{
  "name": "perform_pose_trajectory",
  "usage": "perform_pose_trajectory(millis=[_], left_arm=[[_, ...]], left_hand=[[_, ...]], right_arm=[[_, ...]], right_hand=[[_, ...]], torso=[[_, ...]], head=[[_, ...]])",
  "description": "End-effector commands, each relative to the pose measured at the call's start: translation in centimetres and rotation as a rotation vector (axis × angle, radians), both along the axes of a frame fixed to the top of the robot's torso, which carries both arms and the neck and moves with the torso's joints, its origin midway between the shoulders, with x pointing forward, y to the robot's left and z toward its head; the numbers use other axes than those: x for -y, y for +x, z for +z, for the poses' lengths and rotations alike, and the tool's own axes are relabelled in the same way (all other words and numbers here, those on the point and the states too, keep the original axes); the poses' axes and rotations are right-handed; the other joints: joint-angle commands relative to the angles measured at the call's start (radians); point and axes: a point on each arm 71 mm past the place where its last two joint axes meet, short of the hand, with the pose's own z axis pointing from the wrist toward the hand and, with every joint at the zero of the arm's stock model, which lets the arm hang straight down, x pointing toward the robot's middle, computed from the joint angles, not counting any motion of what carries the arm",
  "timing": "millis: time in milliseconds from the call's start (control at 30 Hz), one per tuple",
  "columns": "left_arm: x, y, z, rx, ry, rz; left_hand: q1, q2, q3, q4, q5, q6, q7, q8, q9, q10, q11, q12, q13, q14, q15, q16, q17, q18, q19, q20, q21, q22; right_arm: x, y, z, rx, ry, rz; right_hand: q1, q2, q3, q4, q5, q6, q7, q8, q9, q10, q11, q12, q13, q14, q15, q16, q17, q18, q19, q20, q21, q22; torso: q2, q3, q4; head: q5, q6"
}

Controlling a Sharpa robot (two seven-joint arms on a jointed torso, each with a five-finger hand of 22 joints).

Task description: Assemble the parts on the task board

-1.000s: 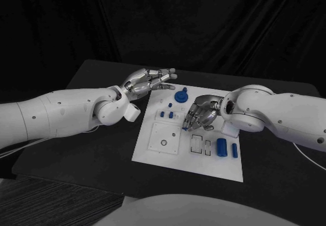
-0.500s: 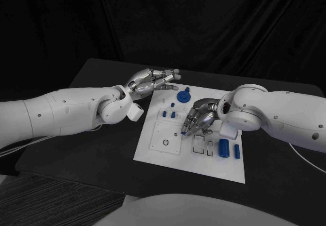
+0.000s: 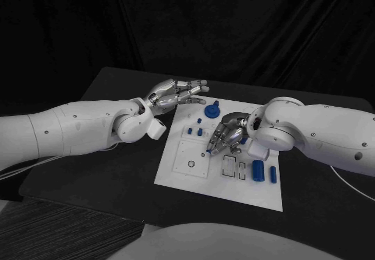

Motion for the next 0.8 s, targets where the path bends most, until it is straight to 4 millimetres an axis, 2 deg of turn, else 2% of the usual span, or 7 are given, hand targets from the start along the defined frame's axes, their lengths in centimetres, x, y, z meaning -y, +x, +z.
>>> perform_pose_trajectory(millis=[33,233,300,633,800], left_arm=[[0.2,0.0,0.1,0.004,-0.013,-0.003],[0.2,0.0,0.0,0.004,-0.012,-0.003],[0.2,0.1,0.0,0.004,-0.012,-0.003],[0.3,0.1,0.0,0.005,-0.011,-0.002],[0.3,0.2,0.0,0.005,-0.010,-0.001]], left_hand=[[0.009,0.000,0.041,0.004,0.019,0.011,0.000,0.020,0.015,0.011,0.001,0.016,0.012,0.018,-0.001,0.017,0.011,-0.034,0.011,-0.003,0.017,-0.008],[0.009,-0.001,0.042,0.004,0.019,0.011,0.001,0.020,0.015,0.012,0.001,0.016,0.012,0.019,-0.001,0.017,0.011,-0.034,0.012,-0.003,0.017,-0.008],[0.009,-0.001,0.042,0.005,0.019,0.011,0.001,0.021,0.015,0.012,0.002,0.016,0.012,0.019,-0.001,0.018,0.011,-0.034,0.012,-0.003,0.017,-0.008],[0.009,-0.001,0.042,0.005,0.019,0.011,0.001,0.021,0.015,0.012,0.002,0.016,0.012,0.019,0.000,0.018,0.011,-0.034,0.012,-0.003,0.017,-0.008],[0.009,-0.001,0.043,0.005,0.019,0.011,0.002,0.021,0.015,0.012,0.002,0.016,0.012,0.020,0.000,0.018,0.011,-0.034,0.013,-0.003,0.018,-0.008]], right_arm=[[0.0,0.2,0.1,0.007,-0.019,-0.058],[-0.7,0.0,0.1,0.004,-0.028,-0.055],[-0.8,-0.1,0.0,0.002,-0.031,-0.051],[-1.4,-0.3,0.0,-0.006,-0.048,-0.044],[-1.6,-0.5,-0.1,-0.012,-0.055,-0.049]], right_hand=[[-0.011,0.002,0.058,-0.009,0.044,0.027,0.003,0.014,0.016,0.038,-0.013,0.001,0.006,0.023,-0.005,-0.007,-0.010,0.006,-0.003,0.002,-0.010,0.117],[-0.012,0.002,0.059,-0.009,0.045,0.027,0.003,0.014,0.016,0.038,-0.013,0.001,0.006,0.023,-0.005,-0.007,-0.010,0.006,-0.004,0.002,-0.011,0.117],[-0.012,0.002,0.059,-0.009,0.045,0.027,0.003,0.014,0.016,0.038,-0.013,0.001,0.006,0.023,-0.005,-0.007,-0.010,0.006,-0.004,0.002,-0.011,0.117],[-0.015,0.004,0.060,-0.009,0.048,0.025,0.003,0.013,0.016,0.038,-0.013,0.000,0.006,0.023,-0.004,-0.007,-0.011,0.006,-0.004,0.002,-0.010,0.117],[-0.018,0.003,0.060,-0.010,0.050,0.026,0.003,0.013,0.017,0.042,-0.014,0.002,0.007,0.023,-0.005,-0.008,-0.013,0.006,-0.005,0.002,-0.011,0.116]], torso=[[-0.001,-0.0007,-0.0028],[-0.002,-0.0024,-0.0025],[-0.002,-0.0019,-0.0036],[-0.002,-0.0039,-0.0013],[-0.001,-0.0035,-0.0020]], head=[[0.005,0.000],[0.003,0.000],[0.005,0.000],[0.006,0.000],[0.005,0.000]])
